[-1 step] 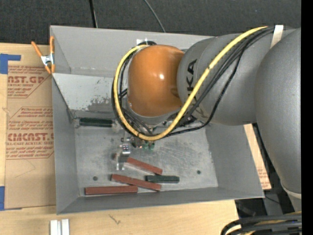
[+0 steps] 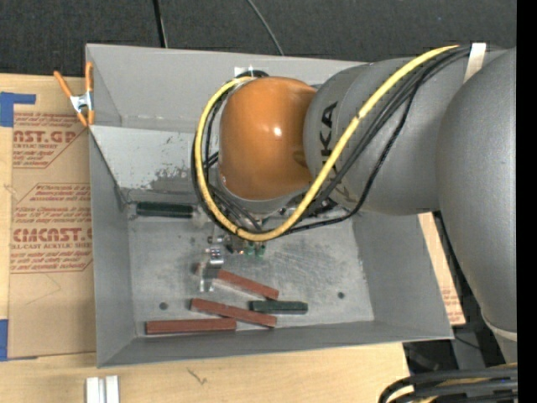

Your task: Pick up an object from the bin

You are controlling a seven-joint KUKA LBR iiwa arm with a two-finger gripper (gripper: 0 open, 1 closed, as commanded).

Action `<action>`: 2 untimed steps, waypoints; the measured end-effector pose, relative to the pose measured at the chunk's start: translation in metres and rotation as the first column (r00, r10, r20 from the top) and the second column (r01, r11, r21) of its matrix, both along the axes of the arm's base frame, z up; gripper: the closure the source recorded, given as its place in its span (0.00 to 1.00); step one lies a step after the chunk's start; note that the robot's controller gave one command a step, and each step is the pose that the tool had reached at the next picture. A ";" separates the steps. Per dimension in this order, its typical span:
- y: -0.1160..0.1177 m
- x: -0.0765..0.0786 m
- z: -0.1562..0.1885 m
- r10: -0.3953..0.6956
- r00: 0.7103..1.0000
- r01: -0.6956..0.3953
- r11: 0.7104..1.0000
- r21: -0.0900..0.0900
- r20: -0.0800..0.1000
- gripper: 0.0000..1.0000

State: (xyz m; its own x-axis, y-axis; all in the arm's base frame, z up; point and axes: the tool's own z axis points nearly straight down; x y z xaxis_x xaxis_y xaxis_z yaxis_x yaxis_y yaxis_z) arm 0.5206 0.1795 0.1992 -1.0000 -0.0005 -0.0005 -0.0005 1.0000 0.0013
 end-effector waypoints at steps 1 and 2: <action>-0.034 0.004 -0.044 0.081 0.997 -0.081 0.997 0.000 0.005 0.00; -0.033 0.005 -0.123 -0.008 1.000 0.008 1.000 0.003 0.010 1.00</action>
Offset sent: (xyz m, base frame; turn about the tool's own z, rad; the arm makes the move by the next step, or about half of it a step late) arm 0.0002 -0.0340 -0.1292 0.0077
